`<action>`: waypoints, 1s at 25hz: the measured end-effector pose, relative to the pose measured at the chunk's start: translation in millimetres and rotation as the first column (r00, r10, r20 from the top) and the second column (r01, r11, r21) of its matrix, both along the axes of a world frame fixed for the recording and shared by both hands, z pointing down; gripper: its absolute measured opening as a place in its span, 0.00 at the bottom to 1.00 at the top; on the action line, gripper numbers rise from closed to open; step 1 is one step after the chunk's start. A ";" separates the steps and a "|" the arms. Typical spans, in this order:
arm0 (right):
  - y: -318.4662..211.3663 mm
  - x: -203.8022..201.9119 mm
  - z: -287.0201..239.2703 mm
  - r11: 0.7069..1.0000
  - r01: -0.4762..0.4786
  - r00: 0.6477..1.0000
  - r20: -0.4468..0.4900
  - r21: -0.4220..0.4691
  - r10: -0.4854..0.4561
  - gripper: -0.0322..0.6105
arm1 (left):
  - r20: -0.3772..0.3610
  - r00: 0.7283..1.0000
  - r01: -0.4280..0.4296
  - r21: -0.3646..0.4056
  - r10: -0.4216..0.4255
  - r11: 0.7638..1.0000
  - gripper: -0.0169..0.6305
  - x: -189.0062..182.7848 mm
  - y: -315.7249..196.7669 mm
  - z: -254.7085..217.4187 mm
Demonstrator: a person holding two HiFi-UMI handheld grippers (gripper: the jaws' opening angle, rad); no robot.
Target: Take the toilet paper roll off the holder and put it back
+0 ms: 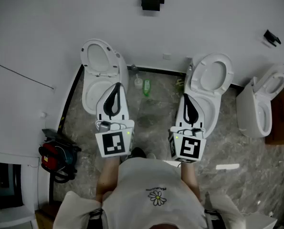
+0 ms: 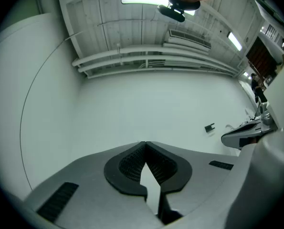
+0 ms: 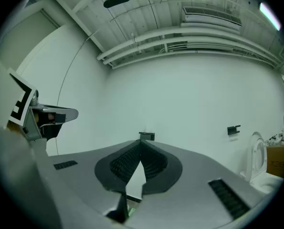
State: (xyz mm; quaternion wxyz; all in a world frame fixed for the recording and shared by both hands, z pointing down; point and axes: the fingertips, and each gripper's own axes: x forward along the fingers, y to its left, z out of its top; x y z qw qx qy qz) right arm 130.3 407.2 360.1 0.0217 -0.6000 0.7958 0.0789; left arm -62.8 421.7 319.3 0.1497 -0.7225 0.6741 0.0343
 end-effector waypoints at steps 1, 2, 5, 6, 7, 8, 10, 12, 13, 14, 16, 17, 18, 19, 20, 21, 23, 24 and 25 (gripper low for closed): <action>-1.0 -0.2 1.6 1.000 -0.001 1.000 -0.001 -0.004 0.001 0.06 | -0.004 1.000 0.001 0.003 -0.001 1.000 0.05 -0.9 -1.4 -0.4; -1.9 -0.5 3.0 1.000 -0.002 1.000 -0.002 -0.008 0.002 0.06 | -0.007 1.000 0.001 0.006 -0.001 1.000 0.05 -1.8 -2.5 -0.7; -4.2 -4.6 3.5 1.000 0.006 1.000 -0.016 -0.007 -0.006 0.06 | -0.019 1.000 0.000 0.014 0.001 1.000 0.05 -4.4 -2.5 -0.5; -5.2 -6.8 3.0 1.000 0.010 1.000 -0.019 -0.004 -0.010 0.06 | -0.022 1.000 -0.001 0.014 0.001 1.000 0.05 -6.1 -2.7 0.3; -6.2 -9.7 2.5 1.000 0.016 1.000 -0.021 0.001 -0.016 0.06 | -0.026 1.000 -0.001 0.014 0.001 1.000 0.05 -8.6 -3.4 1.5; -6.6 -13.5 2.7 1.000 0.027 0.999 -0.022 0.009 -0.026 0.06 | -0.032 0.999 0.002 0.015 -0.001 1.000 0.05 -11.8 -4.3 2.7; -5.8 -21.1 4.6 0.999 0.050 0.998 -0.025 0.021 -0.049 0.06 | -0.049 0.999 0.009 0.016 -0.008 1.000 0.05 -19.5 -5.0 5.3; -6.3 -24.5 6.0 0.998 0.056 0.998 -0.029 0.013 -0.055 0.06 | -0.052 0.999 0.017 0.013 -0.016 1.000 0.05 -26.1 -5.7 8.8; -7.8 -25.1 7.0 0.998 0.055 0.998 -0.032 0.000 -0.055 0.06 | -0.050 0.999 0.021 0.009 -0.021 1.000 0.05 -28.8 -6.3 10.8; -9.2 -26.3 8.0 0.998 0.058 0.998 -0.034 -0.009 -0.058 0.06 | -0.049 0.999 0.025 0.006 -0.024 1.000 0.05 -31.2 -6.6 12.7; -10.4 -29.3 9.6 0.998 0.065 0.997 -0.038 -0.014 -0.066 0.06 | -0.044 0.999 0.032 0.004 -0.032 0.999 0.05 -35.4 -5.9 14.9; -10.8 -31.0 10.4 0.998 0.068 0.997 -0.039 -0.014 -0.068 0.06 | -0.044 0.998 0.036 0.011 -0.035 0.999 0.05 -37.5 -5.1 14.1; -11.2 -33.6 11.4 0.997 0.075 0.997 -0.037 -0.011 -0.075 0.06 | -0.046 0.998 0.041 0.029 -0.040 0.999 0.05 -39.9 -3.9 11.9; -11.8 -36.6 13.3 0.996 0.084 0.996 -0.036 -0.009 -0.084 0.06 | -0.049 0.998 0.048 0.053 -0.045 0.997 0.05 -42.3 -2.5 9.0; -12.8 -39.3 16.1 0.996 0.093 0.995 -0.038 -0.013 -0.094 0.06 | -0.050 0.997 0.054 0.075 -0.050 0.996 0.05 -44.4 -1.9 6.6; -14.2 -41.5 19.8 0.995 0.101 0.994 -0.040 -0.027 -0.102 0.06 | -0.049 0.997 0.058 0.086 -0.053 0.995 0.05 -45.9 -3.2 5.7; -18.7 -44.2 26.0 0.990 0.115 0.992 -0.037 -0.079 -0.118 0.06 | -0.055 0.997 0.057 0.079 -0.052 0.995 0.05 -47.3 -11.4 7.8; -22.5 -45.8 25.8 0.988 0.125 0.991 -0.037 -0.094 -0.129 0.06 | -0.065 0.997 0.055 0.075 -0.051 0.996 0.05 -47.7 -17.6 9.3; -28.0 -48.3 23.3 0.986 0.138 0.989 -0.042 -0.094 -0.142 0.06 | -0.075 0.996 0.054 0.074 -0.048 0.996 0.05 -48.1 -25.1 10.6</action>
